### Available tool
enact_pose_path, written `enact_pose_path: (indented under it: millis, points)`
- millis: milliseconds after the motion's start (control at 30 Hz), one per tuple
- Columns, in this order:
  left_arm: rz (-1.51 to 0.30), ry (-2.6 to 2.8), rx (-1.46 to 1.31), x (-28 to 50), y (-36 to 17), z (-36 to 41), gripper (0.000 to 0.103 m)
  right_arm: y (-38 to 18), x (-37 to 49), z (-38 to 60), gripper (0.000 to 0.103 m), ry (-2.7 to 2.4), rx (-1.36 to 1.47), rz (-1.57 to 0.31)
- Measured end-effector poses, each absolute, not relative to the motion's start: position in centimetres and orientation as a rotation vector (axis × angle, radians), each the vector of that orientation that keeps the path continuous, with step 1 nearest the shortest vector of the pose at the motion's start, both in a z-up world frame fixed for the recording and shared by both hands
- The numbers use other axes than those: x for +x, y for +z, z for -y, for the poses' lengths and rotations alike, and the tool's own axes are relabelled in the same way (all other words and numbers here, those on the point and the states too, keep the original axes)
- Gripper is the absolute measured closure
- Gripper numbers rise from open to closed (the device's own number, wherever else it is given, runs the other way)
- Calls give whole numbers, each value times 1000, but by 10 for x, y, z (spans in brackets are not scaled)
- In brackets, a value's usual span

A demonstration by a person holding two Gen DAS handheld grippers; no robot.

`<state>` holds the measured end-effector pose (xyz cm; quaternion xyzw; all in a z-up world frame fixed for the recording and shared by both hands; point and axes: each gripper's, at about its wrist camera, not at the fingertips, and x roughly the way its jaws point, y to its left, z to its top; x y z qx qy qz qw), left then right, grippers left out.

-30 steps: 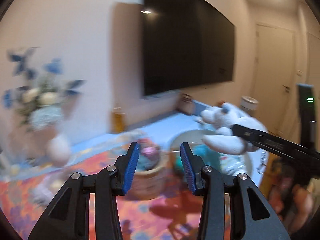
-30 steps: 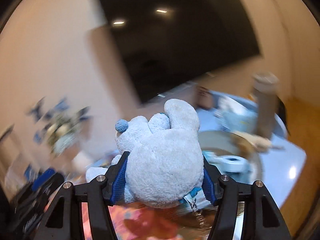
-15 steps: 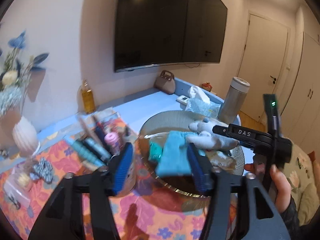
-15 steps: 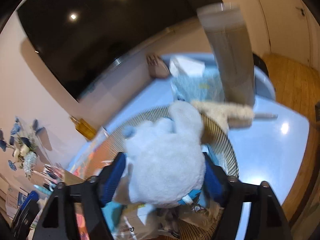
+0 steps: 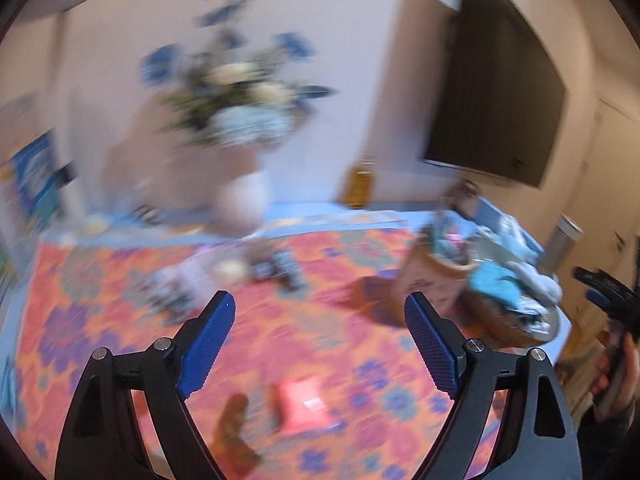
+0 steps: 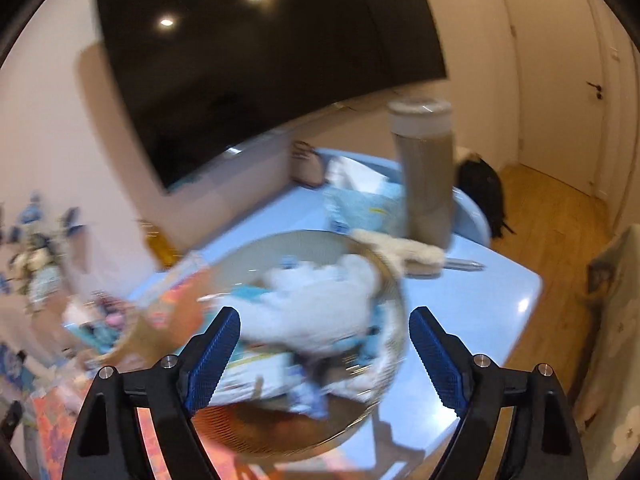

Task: Organize soft objects
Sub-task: 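Move the right gripper back to the pink packet on the bed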

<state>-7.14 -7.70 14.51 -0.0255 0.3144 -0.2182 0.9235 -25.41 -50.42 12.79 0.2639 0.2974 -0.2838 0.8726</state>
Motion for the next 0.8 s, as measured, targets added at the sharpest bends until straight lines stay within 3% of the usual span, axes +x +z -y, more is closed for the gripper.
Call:
enact_pose_path:
  millis: [300,500,800]
  points:
    - [-732,-209,-51,-61,91,-7,17,164,-227,352,0,-177,396,-530]
    - [-818,-144,14,-48,44,-21,17,117,-181,249,0,20,251,-694]
    - [-925,-163,-5,-27,7,-30,16,54,-139,187,0,139,195,-859]
